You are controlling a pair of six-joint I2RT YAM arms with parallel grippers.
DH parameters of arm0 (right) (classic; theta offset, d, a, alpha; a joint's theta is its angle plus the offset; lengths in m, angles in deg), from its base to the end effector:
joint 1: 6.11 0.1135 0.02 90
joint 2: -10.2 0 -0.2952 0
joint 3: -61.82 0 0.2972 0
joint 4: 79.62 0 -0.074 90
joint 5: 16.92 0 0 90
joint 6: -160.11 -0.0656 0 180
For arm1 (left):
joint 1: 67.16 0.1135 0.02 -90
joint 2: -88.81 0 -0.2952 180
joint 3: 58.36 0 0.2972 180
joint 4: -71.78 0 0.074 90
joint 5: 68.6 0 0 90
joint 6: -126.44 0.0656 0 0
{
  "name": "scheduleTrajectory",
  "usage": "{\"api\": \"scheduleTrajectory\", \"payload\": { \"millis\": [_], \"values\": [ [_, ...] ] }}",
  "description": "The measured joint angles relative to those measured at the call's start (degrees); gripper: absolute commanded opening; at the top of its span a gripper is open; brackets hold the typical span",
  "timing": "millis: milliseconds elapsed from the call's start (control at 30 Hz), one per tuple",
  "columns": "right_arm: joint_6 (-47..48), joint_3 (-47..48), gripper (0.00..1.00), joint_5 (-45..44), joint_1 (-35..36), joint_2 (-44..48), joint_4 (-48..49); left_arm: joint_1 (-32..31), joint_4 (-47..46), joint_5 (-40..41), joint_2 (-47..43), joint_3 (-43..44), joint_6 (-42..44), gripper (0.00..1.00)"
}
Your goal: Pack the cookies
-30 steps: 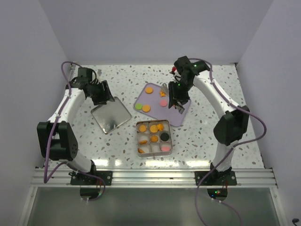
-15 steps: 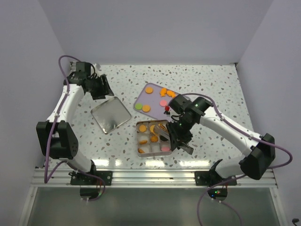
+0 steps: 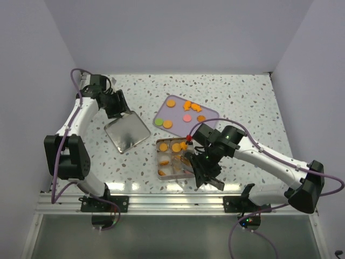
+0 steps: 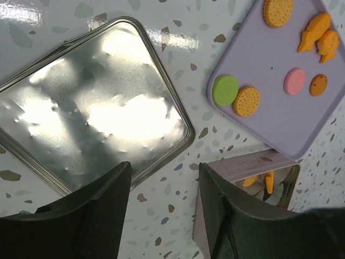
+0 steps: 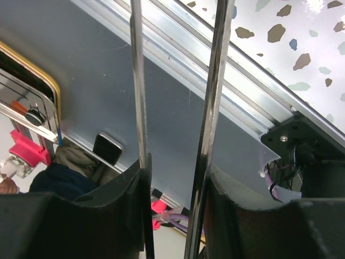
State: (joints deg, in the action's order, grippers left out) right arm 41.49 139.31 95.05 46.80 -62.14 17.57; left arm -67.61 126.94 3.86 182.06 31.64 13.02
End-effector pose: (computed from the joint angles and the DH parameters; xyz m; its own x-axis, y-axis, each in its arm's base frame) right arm 0.1344 0.2184 0.2897 -0.8946 -0.4467 -0.0125 -0.4095 0.8082 0.4232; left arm 0.4048 -0.0230 0.2751 -0.8473 -0.3723 -0.3786 -0.1868 0.8764 -0.4438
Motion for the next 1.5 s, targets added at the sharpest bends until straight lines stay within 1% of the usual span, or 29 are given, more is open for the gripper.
{"api": "scheduleTrajectory", "payload": {
  "millis": [233,333,433,533,767,867,900,967,1000,1033,1100,1133,1200,1267,1333,1400,1500],
  "values": [
    [-0.48,-0.59,0.49,-1.07,0.90,-0.76,0.02,0.02,-0.63,0.33,-0.52,-2.64,-0.98,0.58],
    [-0.26,-0.55,0.50,-1.95,0.90,-2.27,-0.02,0.02,-0.63,0.79,-1.51,-3.23,-1.09,0.58],
    [0.24,0.15,0.50,-2.91,0.90,-4.07,-0.39,0.02,-0.61,1.36,-2.54,-3.26,-1.09,0.58],
    [0.66,2.45,0.49,-4.44,0.90,-5.44,-1.22,0.02,-0.61,1.75,-3.50,-3.26,-1.09,0.58],
    [-1.77,12.24,0.49,-14.12,-0.52,-4.87,-3.15,0.02,-0.61,1.97,-4.46,-3.26,-1.60,0.58],
    [-2.49,12.76,0.48,-17.25,-6.51,-3.08,-3.17,0.02,-0.59,1.92,-4.46,-3.26,-2.05,0.58],
    [-2.32,12.55,0.48,-18.05,-10.69,-2.54,-2.99,0.02,-0.59,1.92,-4.46,-3.26,-2.19,0.59],
    [-1.77,11.08,0.49,-18.71,-21.22,-1.99,-0.94,0.02,-0.59,1.79,-4.48,-3.26,-2.58,0.59],
    [-1.44,10.03,0.52,-19.47,-26.64,-2.32,0.26,0.02,-0.61,1.57,-4.48,-3.26,-2.71,0.58],
    [-1.14,8.92,0.58,-19.69,-31.82,-3.06,1.62,0.02,-0.59,1.31,-4.50,-3.26,-2.95,0.58],
    [-0.61,7.21,0.64,-19.91,-39.43,-6.19,3.96,0.02,-0.63,0.72,-4.57,-3.26,-3.32,0.58],
    [-0.33,6.69,0.72,-19.78,-41.92,-8.63,5.31,0.00,-0.63,0.31,-4.63,-3.26,-3.61,0.58],
    [0.13,6.12,0.75,-19.78,-44.52,-14.36,8.33,0.00,-0.68,-0.39,-4.79,-3.26,-4.15,0.58],
    [0.42,6.12,0.78,-19.74,-45.35,-20.22,11.04,0.00,-0.81,-0.90,-4.96,-3.26,-4.55,0.58],
    [0.63,6.08,0.78,-19.82,-45.55,-24.57,13.27,0.00,-0.83,-1.22,-5.11,-3.26,-4.66,0.58],
    [0.74,5.86,0.78,-19.82,-45.86,-27.93,15.45,0.00,-0.83,-1.36,-5.27,-3.26,-4.68,0.58],
    [0.98,5.42,0.78,-19.96,-46.82,-30.58,17.64,0.00,-0.79,-1.33,-5.42,-3.26,-4.63,0.58]
  ]
}}
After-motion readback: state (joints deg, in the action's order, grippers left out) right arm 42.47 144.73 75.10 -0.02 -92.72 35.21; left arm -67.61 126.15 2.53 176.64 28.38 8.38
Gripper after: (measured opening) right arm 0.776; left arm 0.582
